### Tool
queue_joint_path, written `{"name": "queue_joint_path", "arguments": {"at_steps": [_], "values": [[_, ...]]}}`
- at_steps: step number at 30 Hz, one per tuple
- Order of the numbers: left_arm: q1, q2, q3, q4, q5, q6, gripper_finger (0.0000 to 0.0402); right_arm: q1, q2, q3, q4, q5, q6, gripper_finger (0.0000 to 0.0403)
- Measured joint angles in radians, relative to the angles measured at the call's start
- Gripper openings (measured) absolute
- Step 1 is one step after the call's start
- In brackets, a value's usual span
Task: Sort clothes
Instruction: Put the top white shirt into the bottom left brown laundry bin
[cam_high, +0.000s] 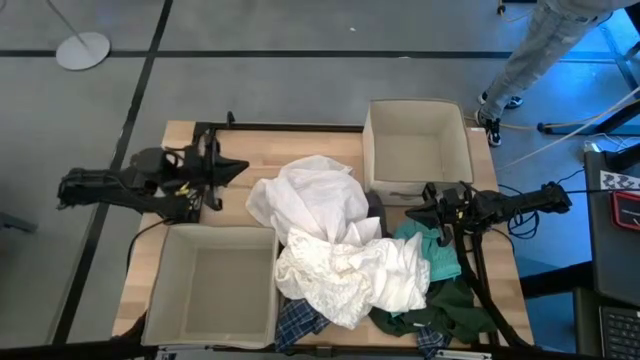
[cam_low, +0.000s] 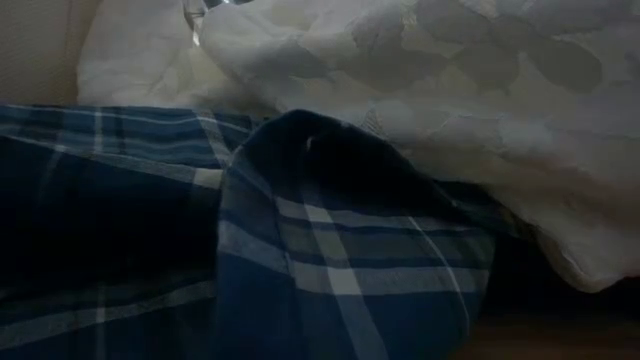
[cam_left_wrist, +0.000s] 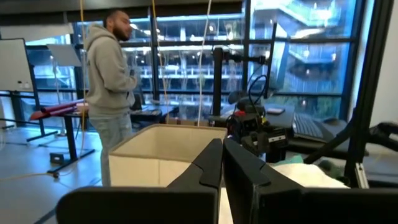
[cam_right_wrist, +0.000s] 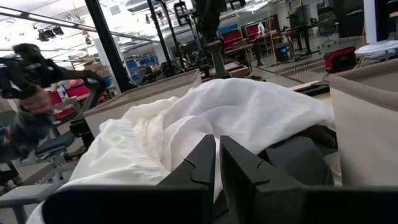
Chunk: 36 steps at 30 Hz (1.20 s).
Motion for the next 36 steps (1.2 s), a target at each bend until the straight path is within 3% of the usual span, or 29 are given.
{"name": "queue_joint_path", "arguments": {"at_steps": [10,22,26,30,36], "values": [[-0.022,0.361,0.362,-0.09,0.001,0.058,0.0005,0.0,0.0,0.001,0.002,0.0,0.002,0.0028],[-0.194,0.76,0.795,-0.384,0.024,0.142,0.0005,0.0,0.0,0.002,-0.03,-0.027,0.001,0.0028],[-0.259,0.828,0.818,-0.382,0.098,0.187,0.0005,0.0,0.0,0.002,-0.046,-0.027,0.001,0.0028],[-0.278,0.879,0.817,-0.27,0.1,0.189,0.0016,0.0,0.0,0.002,-0.057,-0.027,0.001,0.0028],[-0.267,0.884,0.818,-0.245,0.059,0.176,0.0108,0.0,0.0,0.002,-0.062,-0.028,0.002,0.0028]]}}
